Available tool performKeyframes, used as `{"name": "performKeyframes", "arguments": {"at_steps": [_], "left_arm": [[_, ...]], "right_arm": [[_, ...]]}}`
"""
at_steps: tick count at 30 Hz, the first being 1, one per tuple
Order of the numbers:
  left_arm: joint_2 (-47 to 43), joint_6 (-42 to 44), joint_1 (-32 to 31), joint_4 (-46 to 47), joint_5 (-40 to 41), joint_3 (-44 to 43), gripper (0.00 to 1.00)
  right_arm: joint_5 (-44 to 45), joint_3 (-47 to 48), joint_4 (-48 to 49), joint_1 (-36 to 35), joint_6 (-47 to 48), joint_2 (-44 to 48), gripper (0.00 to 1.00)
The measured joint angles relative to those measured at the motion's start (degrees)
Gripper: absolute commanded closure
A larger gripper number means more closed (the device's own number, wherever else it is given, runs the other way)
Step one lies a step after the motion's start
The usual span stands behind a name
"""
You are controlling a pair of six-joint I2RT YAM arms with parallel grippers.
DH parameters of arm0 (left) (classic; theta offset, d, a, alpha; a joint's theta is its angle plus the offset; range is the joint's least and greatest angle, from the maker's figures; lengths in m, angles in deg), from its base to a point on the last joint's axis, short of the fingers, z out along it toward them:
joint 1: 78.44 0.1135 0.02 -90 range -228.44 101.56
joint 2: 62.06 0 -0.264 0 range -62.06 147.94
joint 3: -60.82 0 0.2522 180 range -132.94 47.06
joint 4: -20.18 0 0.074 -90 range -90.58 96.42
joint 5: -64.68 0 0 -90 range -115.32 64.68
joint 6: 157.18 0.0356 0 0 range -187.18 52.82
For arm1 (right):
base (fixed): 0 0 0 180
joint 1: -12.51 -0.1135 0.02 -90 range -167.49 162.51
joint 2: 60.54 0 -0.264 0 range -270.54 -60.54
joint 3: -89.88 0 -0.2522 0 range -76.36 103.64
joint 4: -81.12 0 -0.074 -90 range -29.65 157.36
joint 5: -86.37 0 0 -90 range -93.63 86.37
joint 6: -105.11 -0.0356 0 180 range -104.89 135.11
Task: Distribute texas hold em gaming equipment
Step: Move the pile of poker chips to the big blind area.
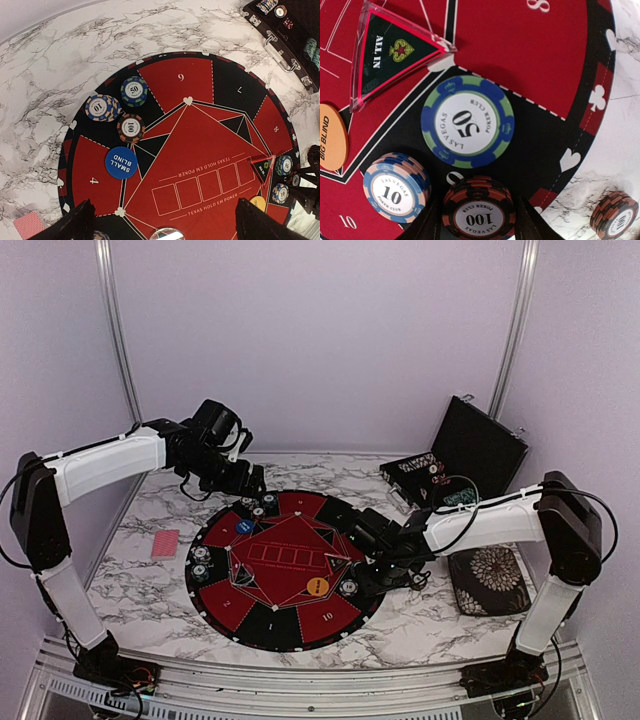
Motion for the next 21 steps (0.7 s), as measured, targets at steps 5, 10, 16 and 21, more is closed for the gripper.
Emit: {"name": "performKeyframes", "arguments": {"at_steps": [5,10,16,21], "left_arm": [[0.00,0.00,0.00,0.00,-0.20,0.00,0.01],[0.00,0.00,0.00,0.00,-0.44,0.00,0.01],[0.00,-0.02,0.00,0.00,-0.48,0.00,0.01],[0.00,-0.02,0.00,0.02,-0.48,0.00,0.01]], "right_arm": [[-0.02,0.00,0.04,-0.02,-0.09,0.02,0.50],[0.07,0.00,-0.15,-0.02,-0.11,0.22,0.50],[0.52,0.02,-1.27,-0.02,-0.11,1.62,0.49],[1.07,0.57,-2.84,-0.02,-0.09,3.37,0.49]]}}
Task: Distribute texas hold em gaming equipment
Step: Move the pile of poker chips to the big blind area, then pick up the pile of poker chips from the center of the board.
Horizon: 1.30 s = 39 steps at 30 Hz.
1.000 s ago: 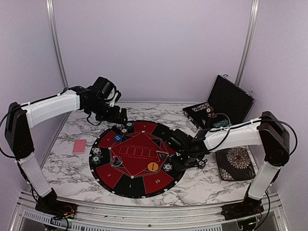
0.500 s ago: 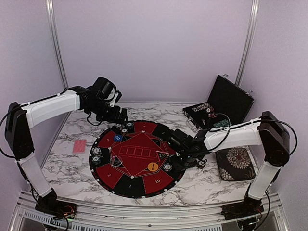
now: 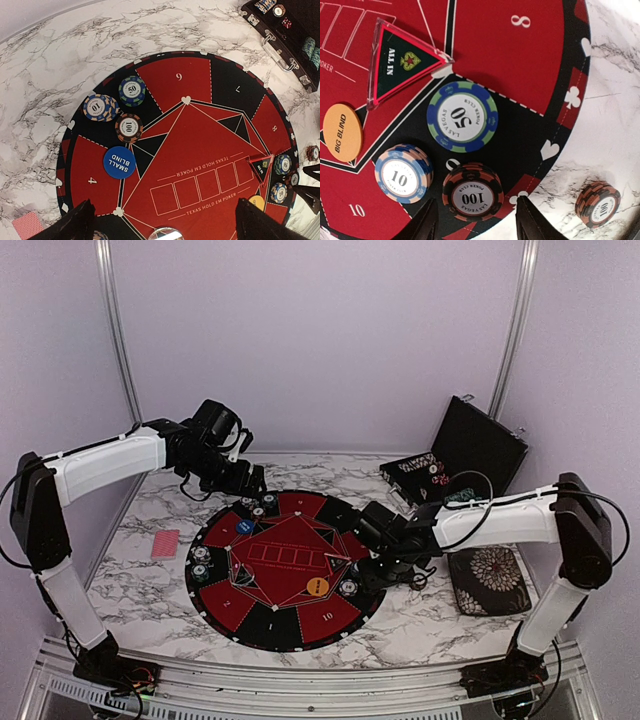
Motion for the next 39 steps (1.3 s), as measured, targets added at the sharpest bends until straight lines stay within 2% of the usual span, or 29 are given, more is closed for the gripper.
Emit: {"name": "performKeyframes", "arguments": {"at_steps": [8,20,39], "left_arm": [[0.00,-0.02,0.00,-0.02,-0.07,0.00,0.01],[0.07,-0.31,-0.02,0.00,-1.01,0.00,0.01],[0.98,-0.72,-0.09,-0.07,-1.42,-0.02,0.01]], "right_arm": [[1.64,0.24,-1.95,1.53,0.04,4.81,0.47],[1.55,-10.01,-2.91,11.91,1.60,14.91,0.34],[-1.18,-14.86,1.64,15.91,4.50,10.67,0.37]]}}
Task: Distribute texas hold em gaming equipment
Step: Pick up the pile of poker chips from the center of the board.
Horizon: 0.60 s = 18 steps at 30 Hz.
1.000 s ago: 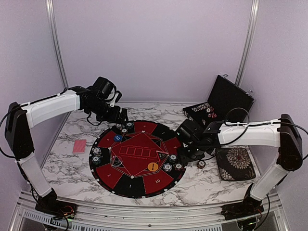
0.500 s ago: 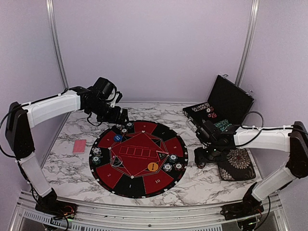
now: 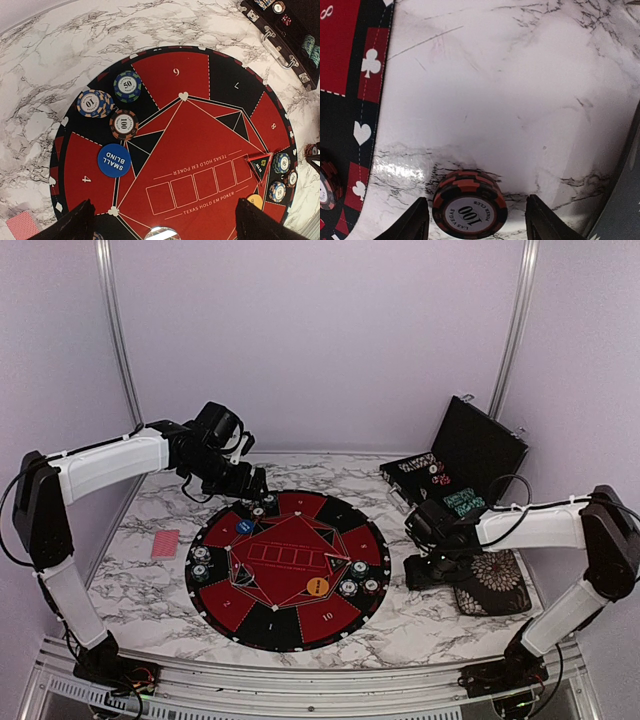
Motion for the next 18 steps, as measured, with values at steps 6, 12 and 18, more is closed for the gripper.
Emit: {"name": "performKeyframes", "arguments": {"at_steps": [6,12,18], "left_arm": [[0.00,0.02,0.00,-0.02,0.02,0.00,0.01],[0.00,0.02,0.00,-0.02,0.02,0.00,0.01],[0.00,0.02,0.00,-0.02,0.02,0.00,0.01]], "right_arm": [[0.17,-0.02,0.48,0.02,0.04,-1.22,0.41],[0.17,0.00,1.03,-0.11,0.02,-1.44,0.45],[0.15,0.11,1.49,-0.66,-0.13,-1.73,0.54]]}}
